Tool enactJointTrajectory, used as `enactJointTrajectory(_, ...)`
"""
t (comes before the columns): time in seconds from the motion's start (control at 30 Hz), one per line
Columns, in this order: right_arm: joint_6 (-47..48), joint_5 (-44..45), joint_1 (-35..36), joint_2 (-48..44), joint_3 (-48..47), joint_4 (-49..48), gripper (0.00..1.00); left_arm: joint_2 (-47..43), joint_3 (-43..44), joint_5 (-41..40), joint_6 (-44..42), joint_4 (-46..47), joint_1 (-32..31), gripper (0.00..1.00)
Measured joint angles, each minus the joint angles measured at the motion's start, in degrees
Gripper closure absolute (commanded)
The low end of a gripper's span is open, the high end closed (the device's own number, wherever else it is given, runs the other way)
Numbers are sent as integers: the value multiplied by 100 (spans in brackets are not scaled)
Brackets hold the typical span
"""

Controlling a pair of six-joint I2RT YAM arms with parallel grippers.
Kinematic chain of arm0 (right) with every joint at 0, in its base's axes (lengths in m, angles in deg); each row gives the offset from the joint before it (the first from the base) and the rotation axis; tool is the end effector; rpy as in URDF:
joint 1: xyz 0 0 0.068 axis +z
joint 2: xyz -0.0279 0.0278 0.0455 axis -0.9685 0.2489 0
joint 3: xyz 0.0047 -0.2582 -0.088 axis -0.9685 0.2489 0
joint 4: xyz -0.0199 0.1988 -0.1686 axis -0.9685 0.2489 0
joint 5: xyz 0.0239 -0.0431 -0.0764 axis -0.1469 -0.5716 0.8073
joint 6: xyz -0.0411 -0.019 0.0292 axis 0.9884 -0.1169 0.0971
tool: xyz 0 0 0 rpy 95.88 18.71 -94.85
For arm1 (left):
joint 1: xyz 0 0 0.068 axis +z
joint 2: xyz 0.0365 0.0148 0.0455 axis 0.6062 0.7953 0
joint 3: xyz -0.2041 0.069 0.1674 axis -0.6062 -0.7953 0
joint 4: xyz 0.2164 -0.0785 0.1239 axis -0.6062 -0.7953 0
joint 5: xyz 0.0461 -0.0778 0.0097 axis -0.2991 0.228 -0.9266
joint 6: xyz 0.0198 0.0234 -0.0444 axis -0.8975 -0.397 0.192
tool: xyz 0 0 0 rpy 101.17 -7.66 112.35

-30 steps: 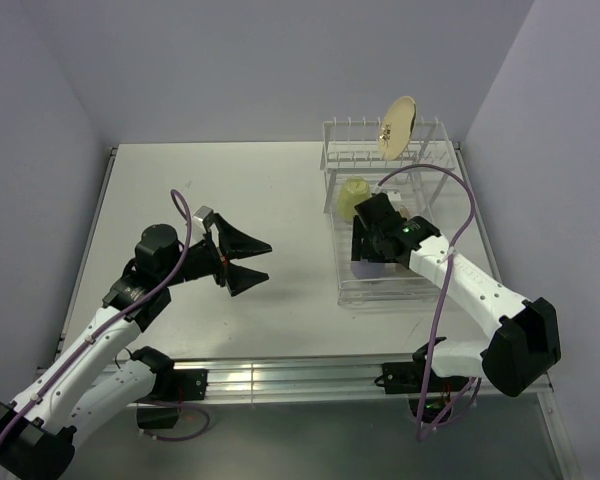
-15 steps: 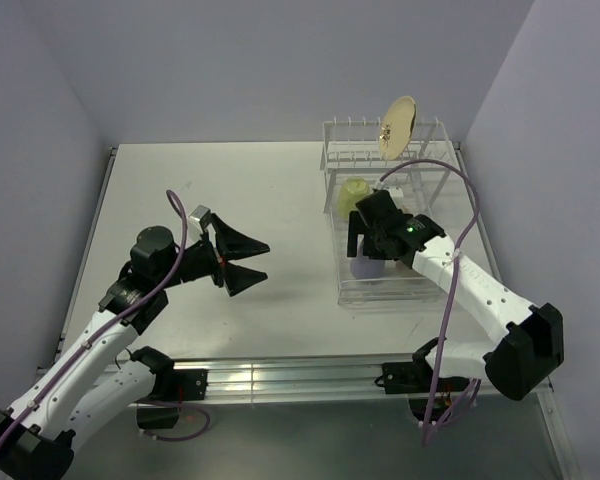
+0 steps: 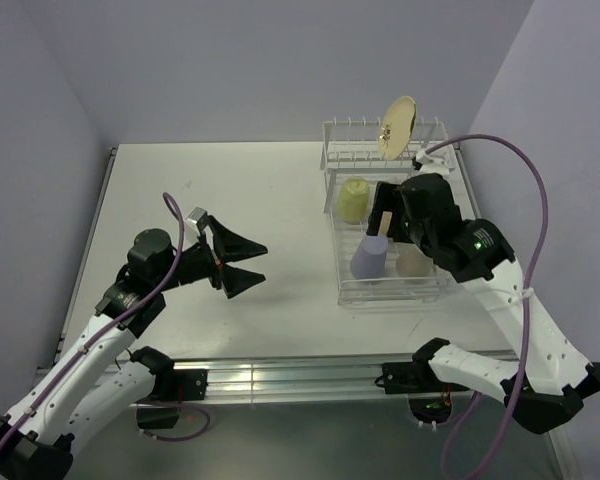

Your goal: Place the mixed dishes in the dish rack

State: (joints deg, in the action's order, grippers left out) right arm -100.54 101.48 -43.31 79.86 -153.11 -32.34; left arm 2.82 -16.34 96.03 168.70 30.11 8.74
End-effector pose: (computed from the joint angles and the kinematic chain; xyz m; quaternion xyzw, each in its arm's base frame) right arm 0.1668 0.0903 0.4078 0.0426 0.8872 0.0722 0.4536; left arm 0.1419 -0.1016 0.3158 -0.2032 0.7322 -0.6426 0.0979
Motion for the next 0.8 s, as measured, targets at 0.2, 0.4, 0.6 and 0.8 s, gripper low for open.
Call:
enactJointTrajectory(0.2, -13, -232, 0, -654, 334, 168, 0, -81, -72, -26, 0, -17, 0, 1)
enactJointTrajectory(0.4, -103, -564, 0, -1346, 761, 195, 0, -160, -240, -63, 2, -46, -2, 1)
enactJointTrajectory(0.6, -157, -645, 0, -1615, 826, 232, 0, -269, -302, -68, 0, -81, -22, 1)
enactJointTrajectory(0.8, -166, -669, 0, -1731, 1021, 251, 0, -466, -417, -92, 13, -92, -39, 1)
